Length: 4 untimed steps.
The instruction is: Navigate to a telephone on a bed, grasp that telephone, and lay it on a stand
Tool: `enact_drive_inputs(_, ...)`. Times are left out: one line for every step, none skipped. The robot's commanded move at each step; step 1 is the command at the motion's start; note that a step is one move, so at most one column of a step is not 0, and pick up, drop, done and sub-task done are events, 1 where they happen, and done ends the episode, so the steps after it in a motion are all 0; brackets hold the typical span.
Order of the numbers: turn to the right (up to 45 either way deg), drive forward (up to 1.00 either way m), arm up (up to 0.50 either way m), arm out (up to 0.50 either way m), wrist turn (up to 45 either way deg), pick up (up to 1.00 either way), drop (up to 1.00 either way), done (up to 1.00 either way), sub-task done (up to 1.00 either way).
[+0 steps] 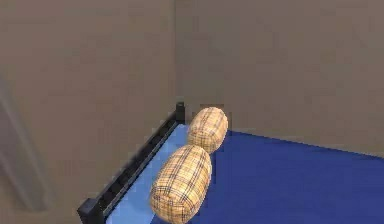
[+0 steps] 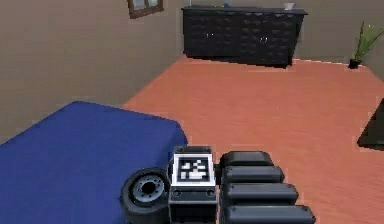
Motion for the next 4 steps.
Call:
enact_drive_inputs(45.0, 0.0, 0.0, 0.0, 0.0, 0.0, 0.0, 0.0, 0.0)
enact_drive_inputs(45.0, 0.0, 0.0, 0.0, 0.0, 0.0, 0.0, 0.0, 0.0)
enact_drive_inputs(39.0, 0.0, 0.0, 0.0, 0.0, 0.0, 0.0, 0.0, 0.0)
enact_drive_inputs(0.0, 0.2, 0.0, 0.0, 0.0, 0.0, 0.0, 0.0, 0.0)
